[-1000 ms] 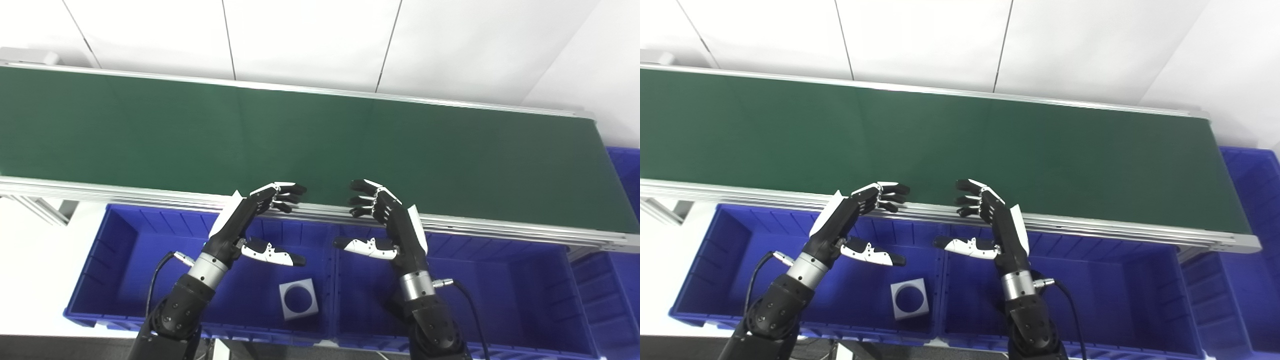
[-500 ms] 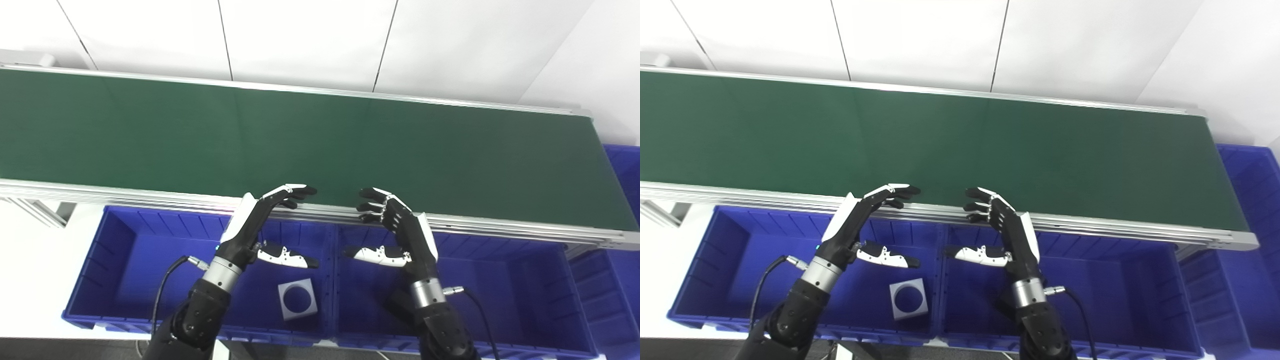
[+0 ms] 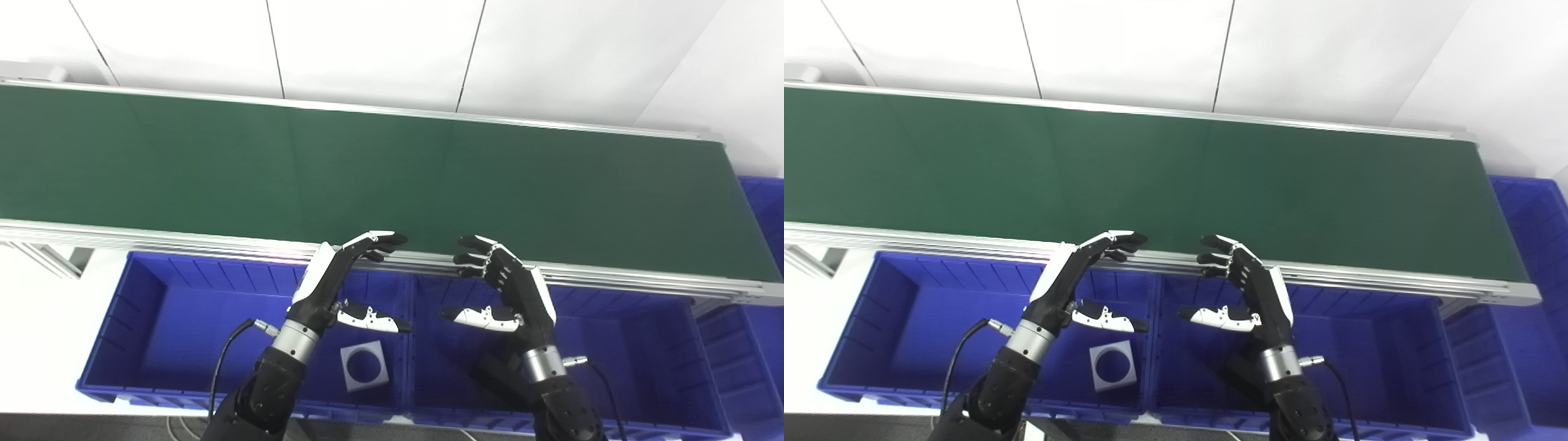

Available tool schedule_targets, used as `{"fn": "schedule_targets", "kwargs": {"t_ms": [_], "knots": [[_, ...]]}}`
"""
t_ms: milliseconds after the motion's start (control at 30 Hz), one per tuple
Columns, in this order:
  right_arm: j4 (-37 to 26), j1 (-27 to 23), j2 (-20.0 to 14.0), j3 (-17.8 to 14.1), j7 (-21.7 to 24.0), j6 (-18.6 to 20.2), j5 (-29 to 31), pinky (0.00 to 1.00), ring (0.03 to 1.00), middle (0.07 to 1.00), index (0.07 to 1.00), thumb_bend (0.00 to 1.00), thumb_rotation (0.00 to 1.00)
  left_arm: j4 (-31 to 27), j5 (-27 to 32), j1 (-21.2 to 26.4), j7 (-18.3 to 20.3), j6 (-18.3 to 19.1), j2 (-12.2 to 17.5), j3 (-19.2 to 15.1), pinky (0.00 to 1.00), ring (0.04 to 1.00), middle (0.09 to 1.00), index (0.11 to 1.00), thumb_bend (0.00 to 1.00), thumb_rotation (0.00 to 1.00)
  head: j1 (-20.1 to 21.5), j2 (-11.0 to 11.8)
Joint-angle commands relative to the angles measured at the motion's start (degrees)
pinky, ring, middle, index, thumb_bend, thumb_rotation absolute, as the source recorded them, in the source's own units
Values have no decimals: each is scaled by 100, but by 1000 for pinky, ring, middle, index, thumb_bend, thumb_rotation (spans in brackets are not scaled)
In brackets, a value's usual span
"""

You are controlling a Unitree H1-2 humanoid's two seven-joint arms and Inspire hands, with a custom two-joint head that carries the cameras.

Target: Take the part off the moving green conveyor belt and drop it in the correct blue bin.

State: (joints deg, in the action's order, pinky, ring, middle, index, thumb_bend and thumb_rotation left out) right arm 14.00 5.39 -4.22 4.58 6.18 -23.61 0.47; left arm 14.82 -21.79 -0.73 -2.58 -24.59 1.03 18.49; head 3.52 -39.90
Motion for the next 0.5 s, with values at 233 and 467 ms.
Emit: {"fn": "schedule_targets", "kwargs": {"t_ms": [233,467], "knots": [[-164,-10,73,-9,-173,-331,-178,569,676,766,702,770,0,-66,349,168,-11,-215,-26,-48,705,756,769,712,939,0,-5,-29],[-181,1,80,42,-181,-331,-193,567,674,772,705,783,30,-97,629,156,152,-223,9,-31,651,718,746,710,863,0,-6,-23]]}}
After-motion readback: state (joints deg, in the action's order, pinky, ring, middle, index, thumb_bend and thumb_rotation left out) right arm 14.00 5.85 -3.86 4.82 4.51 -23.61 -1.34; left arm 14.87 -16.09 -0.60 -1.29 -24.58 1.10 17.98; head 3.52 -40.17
